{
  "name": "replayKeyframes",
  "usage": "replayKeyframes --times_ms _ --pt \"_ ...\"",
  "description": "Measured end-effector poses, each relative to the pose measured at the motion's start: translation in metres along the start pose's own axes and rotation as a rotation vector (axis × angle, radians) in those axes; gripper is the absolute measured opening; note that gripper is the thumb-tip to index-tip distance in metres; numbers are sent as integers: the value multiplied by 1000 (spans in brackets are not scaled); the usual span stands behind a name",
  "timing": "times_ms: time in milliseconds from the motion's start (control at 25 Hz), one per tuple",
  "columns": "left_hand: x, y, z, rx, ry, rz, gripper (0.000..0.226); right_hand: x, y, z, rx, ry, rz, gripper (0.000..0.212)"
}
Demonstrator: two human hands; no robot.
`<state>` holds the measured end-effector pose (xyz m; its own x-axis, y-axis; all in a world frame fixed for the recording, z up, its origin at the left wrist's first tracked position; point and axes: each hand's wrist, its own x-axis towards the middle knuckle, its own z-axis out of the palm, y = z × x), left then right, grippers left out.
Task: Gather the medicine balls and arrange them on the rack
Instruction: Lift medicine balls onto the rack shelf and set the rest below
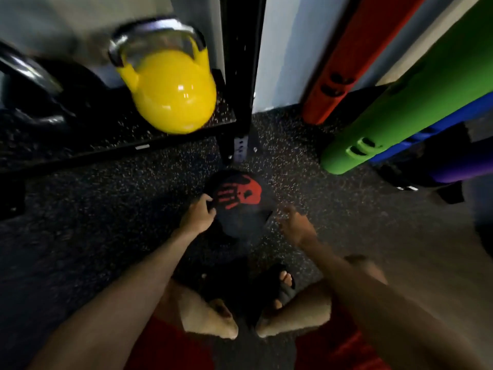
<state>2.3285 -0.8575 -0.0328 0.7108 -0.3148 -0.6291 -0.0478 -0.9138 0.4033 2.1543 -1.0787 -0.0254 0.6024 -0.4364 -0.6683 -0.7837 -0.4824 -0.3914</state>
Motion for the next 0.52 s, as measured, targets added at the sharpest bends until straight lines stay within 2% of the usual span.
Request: replayKeyframes --times_ms 80,160,280,320,400,520 --pt "57 -43 40 -41 33 -86 42 61 33 41 4 -7 57 54" --pt "104 -78 75 -90 9 -140 59 111 54 74 25 -13 76 67" --pt "157 -104 111 -201 -76 -86 88 160 72 110 131 83 -27 74" --pt "172 -109 119 -255 -91 -32 88 173 77 122 175 137 -63 71" --pt "196 -115 134 -391 -96 90 72 195 85 138 280 250 -122 57" --pt "208 -117 150 -438 -23 104 49 217 86 148 420 319 -172 41"
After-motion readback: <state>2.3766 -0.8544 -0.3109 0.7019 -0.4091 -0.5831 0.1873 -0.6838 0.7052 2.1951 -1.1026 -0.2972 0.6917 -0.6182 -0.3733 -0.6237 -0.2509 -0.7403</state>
